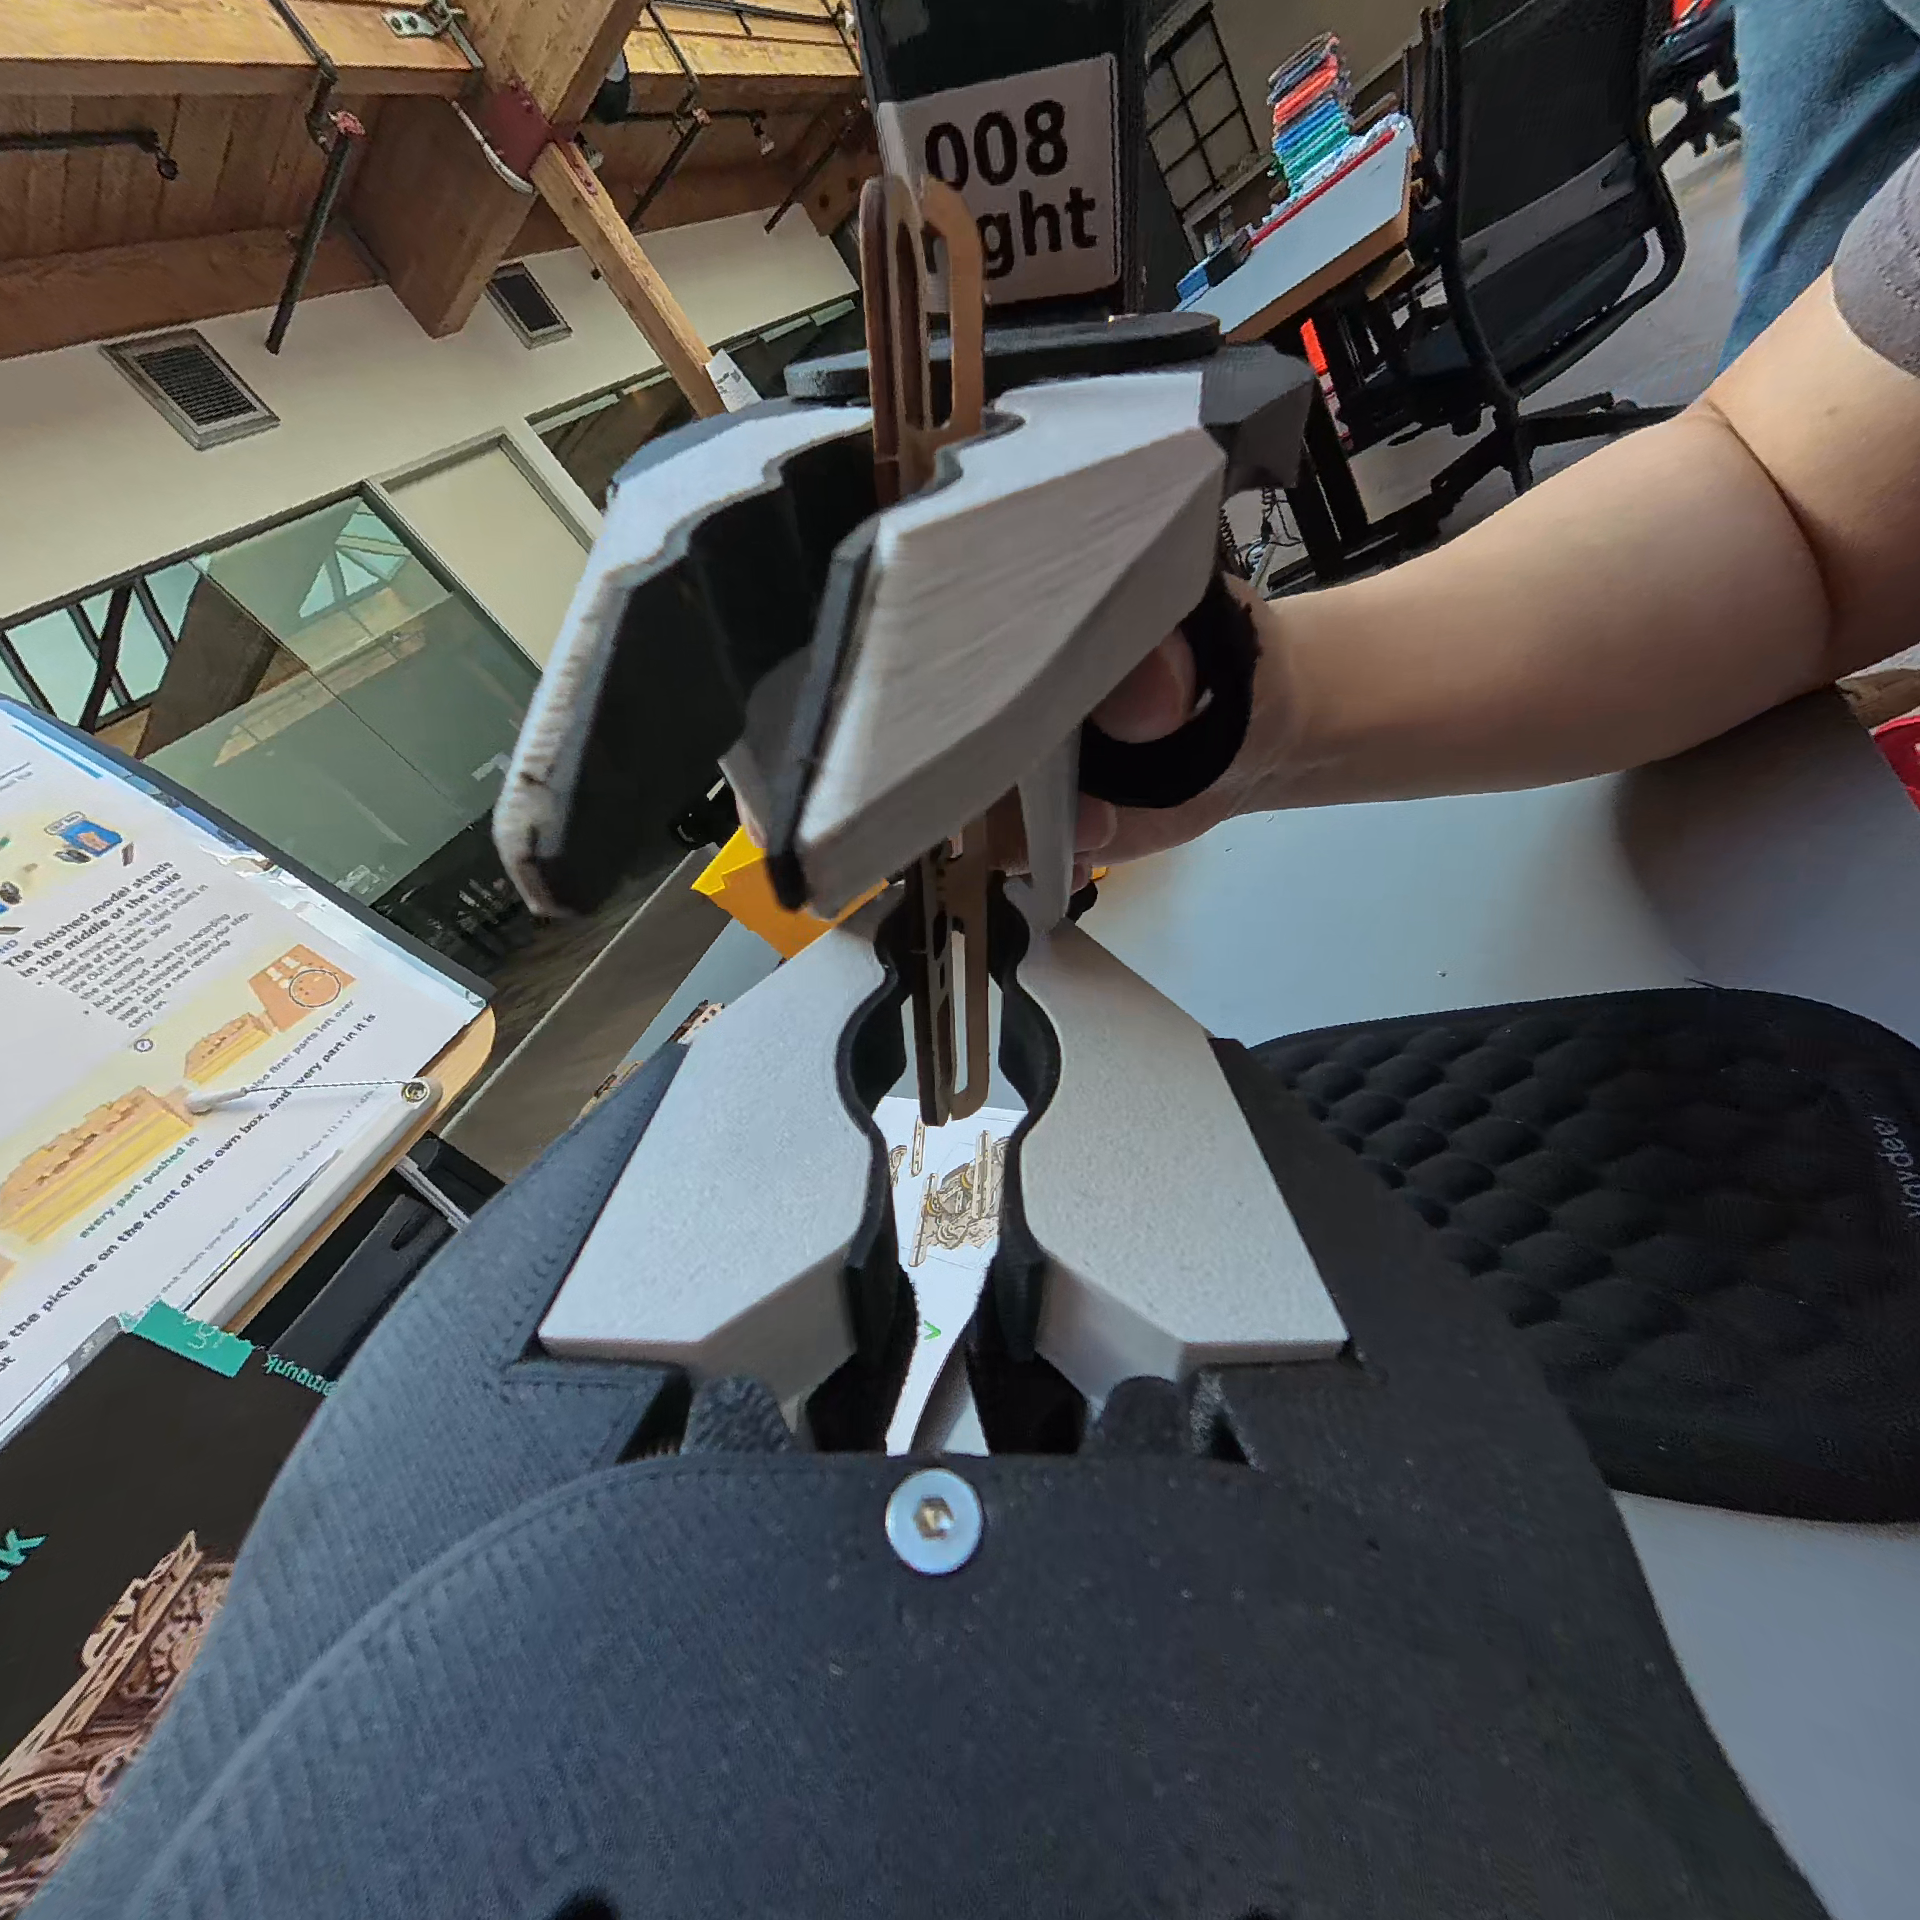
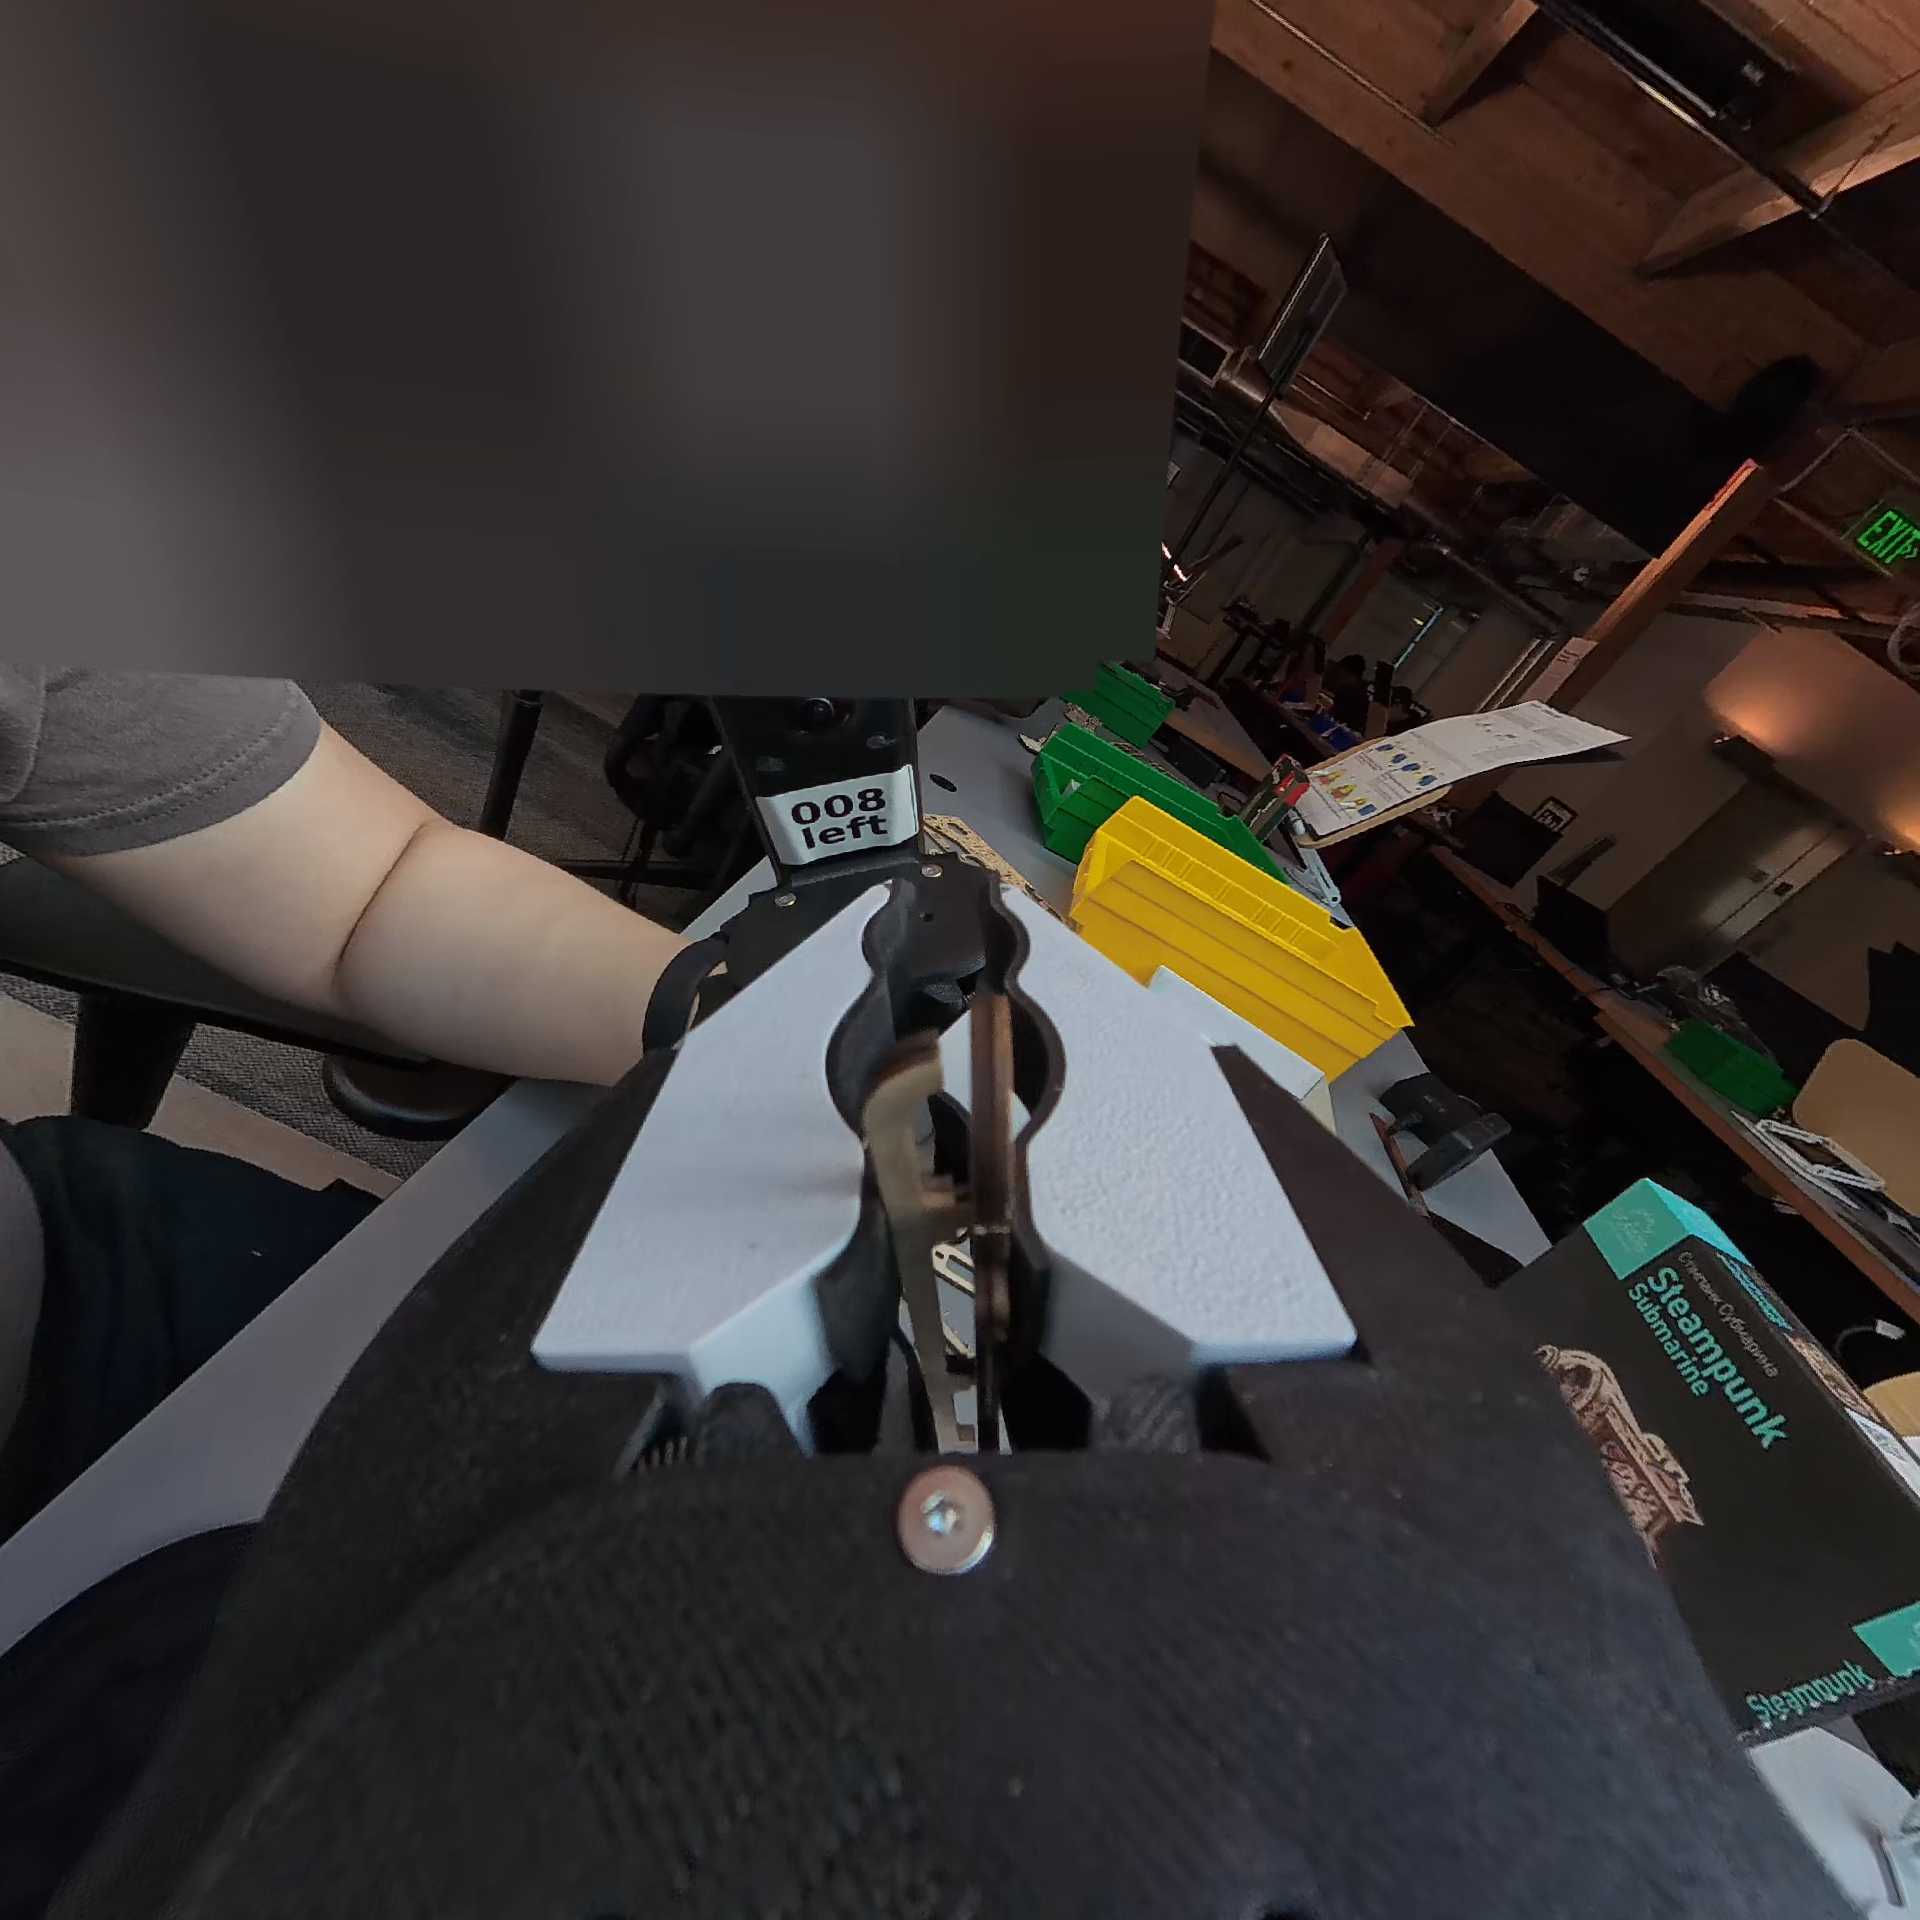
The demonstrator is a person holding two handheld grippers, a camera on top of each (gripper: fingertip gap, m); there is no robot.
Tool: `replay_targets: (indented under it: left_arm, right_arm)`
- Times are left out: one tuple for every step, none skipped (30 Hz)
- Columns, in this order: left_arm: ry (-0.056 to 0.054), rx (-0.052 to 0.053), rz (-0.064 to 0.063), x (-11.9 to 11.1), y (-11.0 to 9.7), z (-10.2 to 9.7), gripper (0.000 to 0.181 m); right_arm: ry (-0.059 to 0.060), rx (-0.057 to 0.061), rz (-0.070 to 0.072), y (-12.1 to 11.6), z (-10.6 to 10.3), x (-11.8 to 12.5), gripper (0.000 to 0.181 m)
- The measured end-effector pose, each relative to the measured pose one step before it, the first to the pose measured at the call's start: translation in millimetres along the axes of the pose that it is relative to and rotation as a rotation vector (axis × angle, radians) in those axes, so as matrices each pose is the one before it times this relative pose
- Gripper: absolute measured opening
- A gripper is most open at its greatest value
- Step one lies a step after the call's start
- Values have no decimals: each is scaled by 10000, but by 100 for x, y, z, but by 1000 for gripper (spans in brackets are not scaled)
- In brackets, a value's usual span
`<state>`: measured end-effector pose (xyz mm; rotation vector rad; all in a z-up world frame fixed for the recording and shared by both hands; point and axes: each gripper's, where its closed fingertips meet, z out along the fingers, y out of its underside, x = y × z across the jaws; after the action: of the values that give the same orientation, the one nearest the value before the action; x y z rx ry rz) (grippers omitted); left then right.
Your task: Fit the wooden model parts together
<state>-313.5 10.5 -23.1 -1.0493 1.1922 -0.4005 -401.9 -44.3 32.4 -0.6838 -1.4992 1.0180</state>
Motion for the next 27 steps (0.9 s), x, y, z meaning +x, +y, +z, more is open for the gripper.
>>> replay_targets:
  left_arm:
    - [28,41,-84,-2,-38,-25,10]
    - [82,30,-77,78,-42,-43,9]
    - [83,5,-95,73,-21,-34,10]
    - [39,10,-74,11,-24,-35,9]
    - [50,21,-50,45,-27,-27,9]
    - [34,0,-57,19,7,-16,9]
    - [29,-16,-68,12,45,13,9]
    - [29,9,-63,21,37,-1,9]
    - [21,29,-58,27,8,5,9]
    - [-5,14,-33,-4,26,-4,9]
    - [-21,-10,12,3,48,8,9]
    - [-26,-4,19,9,18,22,9]
    - [-26,14,0,-7,-14,11,9]
    - [-28,0,13,-27,10,5,9]
    - [-34,-7,41,-27,4,-3,9]
    - [-20,-2,42,19,4,23,9]
    - [-73,-23,66,-36,22,35,9]
    - [-102,-23,112,-56,36,17,9]
    - [-67,-44,107,-5,53,32,9]
    - [-56,-48,73,-17,53,38,9]
    - [-45,-30,61,-14,42,18,9]
    - [-15,-5,25,22,27,-13,9]
    - [18,28,-65,37,-16,-38,9]
    - [58,70,-132,46,-88,-62,9]
    - [31,97,-148,-27,-134,-93,9]
    - [17,87,-124,-51,-131,-96,9]
    - [35,80,-95,-28,-112,-106,9]
  right_arm:
    - [79,-47,39,35,-48,176,14]
    - [57,-65,-44,19,9,81,19]
    - [44,-112,-65,58,-8,49,19]
    - [3,-93,-41,61,-10,-9,16]
    - [-135,-30,26,3,-11,-195,11]
    - [32,-22,85,10,11,72,11]
    - [-3,-62,68,94,22,29,11]
    - [6,-76,74,105,22,43,11]
    - [5,-18,48,32,11,10,11]
    - [13,-16,-24,31,7,-12,10]
    - [11,-65,5,95,27,2,11]
    - [-4,-101,44,120,26,-4,10]
    - [7,0,-33,2,-19,-30,10]
    - [29,-7,-27,9,-7,14,10]
    - [56,-40,-21,42,-9,47,10]
    - [63,-2,-49,5,-8,40,10]
    - [32,-18,-88,17,-3,-14,10]
    - [53,-50,-104,71,-6,25,10]
    - [39,-11,-61,26,15,15,10]
    - [45,-30,-74,64,36,-4,10]
    - [14,7,-115,3,28,-56,10]
    - [-40,-22,-17,31,37,-59,10]
    - [-125,28,41,-23,35,-116,10]
    - [-220,106,88,-128,-7,-220,10]
    - [-128,146,160,-203,-81,-37,11]
    - [-28,108,227,-157,-109,158,12]
    - [-121,51,260,-118,-69,63,21]
